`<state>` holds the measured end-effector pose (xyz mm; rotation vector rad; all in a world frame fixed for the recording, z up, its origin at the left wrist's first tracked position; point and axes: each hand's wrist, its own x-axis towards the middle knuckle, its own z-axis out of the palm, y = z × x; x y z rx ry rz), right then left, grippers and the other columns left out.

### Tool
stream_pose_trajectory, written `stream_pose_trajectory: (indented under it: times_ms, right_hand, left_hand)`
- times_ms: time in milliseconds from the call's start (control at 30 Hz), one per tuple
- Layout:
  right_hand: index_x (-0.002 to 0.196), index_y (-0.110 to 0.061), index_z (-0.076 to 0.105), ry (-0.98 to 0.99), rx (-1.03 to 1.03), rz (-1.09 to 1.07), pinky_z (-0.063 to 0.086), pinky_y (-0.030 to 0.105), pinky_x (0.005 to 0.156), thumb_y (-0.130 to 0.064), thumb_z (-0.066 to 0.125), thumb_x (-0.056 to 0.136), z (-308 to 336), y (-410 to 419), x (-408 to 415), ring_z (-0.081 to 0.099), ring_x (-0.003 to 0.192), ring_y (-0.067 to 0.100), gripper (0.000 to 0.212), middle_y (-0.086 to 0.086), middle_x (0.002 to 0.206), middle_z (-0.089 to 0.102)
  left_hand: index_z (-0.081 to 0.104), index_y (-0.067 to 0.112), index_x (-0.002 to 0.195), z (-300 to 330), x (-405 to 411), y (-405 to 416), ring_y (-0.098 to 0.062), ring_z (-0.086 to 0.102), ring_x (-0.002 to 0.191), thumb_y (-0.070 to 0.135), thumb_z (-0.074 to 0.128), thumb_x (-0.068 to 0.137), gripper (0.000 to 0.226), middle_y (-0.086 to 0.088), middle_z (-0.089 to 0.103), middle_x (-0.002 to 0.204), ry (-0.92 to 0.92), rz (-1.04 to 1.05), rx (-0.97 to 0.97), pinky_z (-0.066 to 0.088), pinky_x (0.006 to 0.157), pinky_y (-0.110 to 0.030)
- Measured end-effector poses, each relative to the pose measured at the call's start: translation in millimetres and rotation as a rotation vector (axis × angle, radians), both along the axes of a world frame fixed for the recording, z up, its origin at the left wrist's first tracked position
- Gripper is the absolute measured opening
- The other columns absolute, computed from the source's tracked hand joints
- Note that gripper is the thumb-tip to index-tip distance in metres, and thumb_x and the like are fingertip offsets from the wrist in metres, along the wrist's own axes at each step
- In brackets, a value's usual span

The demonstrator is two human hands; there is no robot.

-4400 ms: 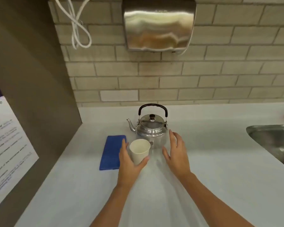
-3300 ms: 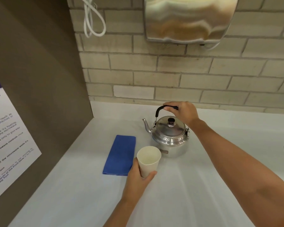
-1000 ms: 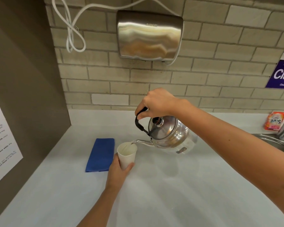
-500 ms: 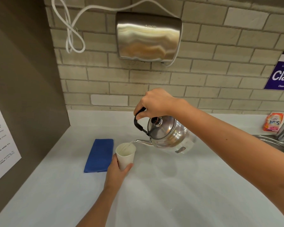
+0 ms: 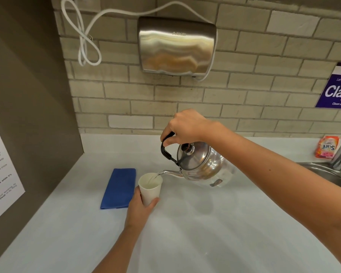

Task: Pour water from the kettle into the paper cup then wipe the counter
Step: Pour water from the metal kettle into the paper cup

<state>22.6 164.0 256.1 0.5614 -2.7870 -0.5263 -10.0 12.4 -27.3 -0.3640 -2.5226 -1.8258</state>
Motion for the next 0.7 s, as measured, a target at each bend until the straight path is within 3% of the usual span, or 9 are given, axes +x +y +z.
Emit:
stream_pose_trajectory:
  times_ms: [200, 367, 700]
  right_hand:
    - [0.103, -0.038, 0.067, 0.010, 0.007, 0.010, 0.031, 0.022, 0.046, -0.052, 0.054, 0.085, 0.1, -0.6, -1.2, 0.045, 0.061, 0.011, 0.026, -0.007, 0.073, 0.068]
    - [0.105, -0.038, 0.066, 0.010, 0.020, 0.012, 0.030, 0.021, 0.046, -0.052, 0.053, 0.086, 1.3, -2.1, -1.2, 0.045, 0.063, 0.011, 0.027, -0.005, 0.083, 0.072]
    - [0.105, -0.039, 0.066, 0.000, 0.025, -0.012, 0.041, 0.028, 0.056, -0.053, 0.053, 0.086, 2.8, -3.3, -2.2, 0.049, 0.067, 0.014, 0.027, -0.003, 0.082, 0.072]
  left_hand:
    - [0.038, 0.020, 0.130, 0.4, 0.3, -0.4, -0.021, 0.055, 0.107, 0.031, 0.077, 0.072, 0.071, 0.000, 0.056, 0.118, -0.008, -0.010, 0.010, 0.052, 0.092, -0.040]
    - [0.037, 0.019, 0.131, 0.9, 0.6, -0.2, -0.022, 0.055, 0.108, 0.030, 0.077, 0.073, 0.071, -0.003, 0.056, 0.120, -0.006, -0.011, 0.017, 0.052, 0.093, -0.043]
    - [0.039, 0.017, 0.130, 2.9, 0.8, -0.4, -0.022, 0.056, 0.106, 0.027, 0.077, 0.073, 0.069, -0.004, 0.058, 0.118, 0.003, -0.002, 0.017, 0.051, 0.091, -0.041]
